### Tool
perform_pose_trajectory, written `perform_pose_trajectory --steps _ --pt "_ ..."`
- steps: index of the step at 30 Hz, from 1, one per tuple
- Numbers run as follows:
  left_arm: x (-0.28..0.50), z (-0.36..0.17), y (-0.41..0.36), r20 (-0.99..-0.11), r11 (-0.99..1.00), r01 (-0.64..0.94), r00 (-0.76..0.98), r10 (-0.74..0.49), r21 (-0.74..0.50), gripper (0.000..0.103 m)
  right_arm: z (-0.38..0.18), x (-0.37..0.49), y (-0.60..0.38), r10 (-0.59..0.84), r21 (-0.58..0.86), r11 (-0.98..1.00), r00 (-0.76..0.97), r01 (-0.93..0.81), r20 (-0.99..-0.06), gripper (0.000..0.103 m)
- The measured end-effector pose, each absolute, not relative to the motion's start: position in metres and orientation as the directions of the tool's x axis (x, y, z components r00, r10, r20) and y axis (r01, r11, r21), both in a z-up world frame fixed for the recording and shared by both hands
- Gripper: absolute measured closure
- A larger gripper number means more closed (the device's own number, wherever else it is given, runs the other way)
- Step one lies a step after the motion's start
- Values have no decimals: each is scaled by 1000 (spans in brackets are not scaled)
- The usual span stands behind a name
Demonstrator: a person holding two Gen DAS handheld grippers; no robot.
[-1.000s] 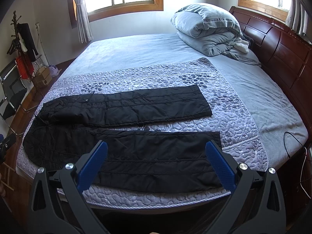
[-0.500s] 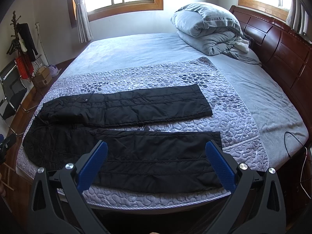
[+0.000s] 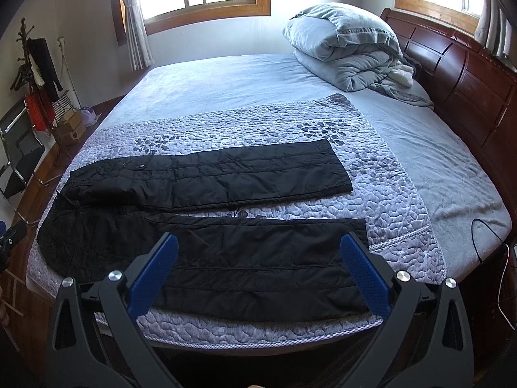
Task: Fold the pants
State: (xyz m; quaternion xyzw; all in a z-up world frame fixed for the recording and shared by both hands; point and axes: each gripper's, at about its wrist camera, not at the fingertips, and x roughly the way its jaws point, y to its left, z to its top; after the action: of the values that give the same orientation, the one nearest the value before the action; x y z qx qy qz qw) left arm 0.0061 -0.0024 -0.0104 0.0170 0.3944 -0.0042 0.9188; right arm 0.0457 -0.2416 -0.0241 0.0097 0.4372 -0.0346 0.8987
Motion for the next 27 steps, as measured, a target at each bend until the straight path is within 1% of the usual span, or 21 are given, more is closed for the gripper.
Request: perform_pose_trajectory --steps 19,24,27 --pt "13 -16 -1 -730 999 19 683 10 31 4 -35 57 -244 -58 -22 997 605 67 -794 2" --pt "28 -23 2 -740 998 19 673 26 53 4 -35 72 -251 -71 -39 997 613 66 -787 2" --pt "48 -31 4 -752 997 21 657 46 80 4 -35 96 -263 -72 -40 997 616 66 -784 2"
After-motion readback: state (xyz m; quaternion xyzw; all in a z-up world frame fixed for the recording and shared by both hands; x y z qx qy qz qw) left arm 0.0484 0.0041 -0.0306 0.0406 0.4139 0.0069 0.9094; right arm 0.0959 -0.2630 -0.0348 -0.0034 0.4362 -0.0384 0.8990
